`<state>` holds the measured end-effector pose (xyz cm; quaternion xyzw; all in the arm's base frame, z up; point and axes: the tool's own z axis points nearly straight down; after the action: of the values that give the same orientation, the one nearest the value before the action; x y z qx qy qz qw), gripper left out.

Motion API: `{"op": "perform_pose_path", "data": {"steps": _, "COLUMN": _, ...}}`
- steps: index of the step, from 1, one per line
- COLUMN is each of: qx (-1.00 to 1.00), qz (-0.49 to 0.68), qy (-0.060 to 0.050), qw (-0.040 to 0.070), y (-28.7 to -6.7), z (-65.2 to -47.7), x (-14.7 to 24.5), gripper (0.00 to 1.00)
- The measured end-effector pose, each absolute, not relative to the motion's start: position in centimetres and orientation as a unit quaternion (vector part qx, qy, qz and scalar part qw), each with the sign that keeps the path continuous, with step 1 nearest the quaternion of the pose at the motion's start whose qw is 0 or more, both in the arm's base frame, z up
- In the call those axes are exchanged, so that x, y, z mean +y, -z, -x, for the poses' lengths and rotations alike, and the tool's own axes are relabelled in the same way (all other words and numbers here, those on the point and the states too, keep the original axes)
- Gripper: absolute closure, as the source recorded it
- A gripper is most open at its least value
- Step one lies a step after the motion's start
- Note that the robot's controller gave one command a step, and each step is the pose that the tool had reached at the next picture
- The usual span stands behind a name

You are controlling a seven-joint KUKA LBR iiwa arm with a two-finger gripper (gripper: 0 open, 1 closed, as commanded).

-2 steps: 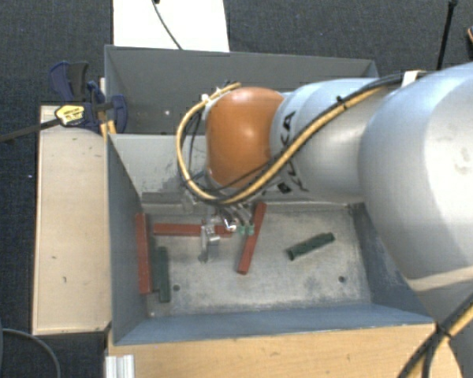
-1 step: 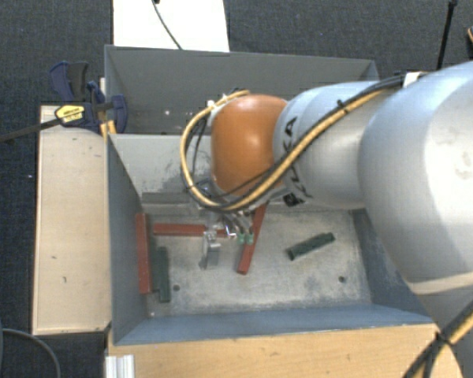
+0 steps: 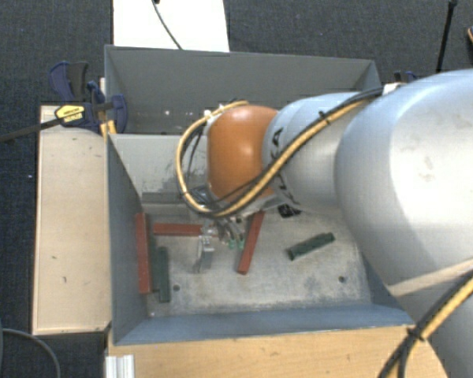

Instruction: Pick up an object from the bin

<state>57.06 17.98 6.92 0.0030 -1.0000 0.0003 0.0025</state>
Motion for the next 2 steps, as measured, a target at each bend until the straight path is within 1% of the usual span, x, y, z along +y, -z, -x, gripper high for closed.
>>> {"op": "perform_pose_path", "data": {"steps": 1, "qx": -1.0, "qz": -0.002, "qy": 0.0, "qw": 0.002, "y": -6.99, "z": -57.09, "x": 17.97, "gripper": 0.0}}
{"op": "perform_pose_path", "data": {"steps": 2, "qx": -1.0, "qz": -0.001, "qy": 0.0, "qw": 0.002, "y": -6.98, "z": -57.09, "x": 17.95, "gripper": 1.0}}
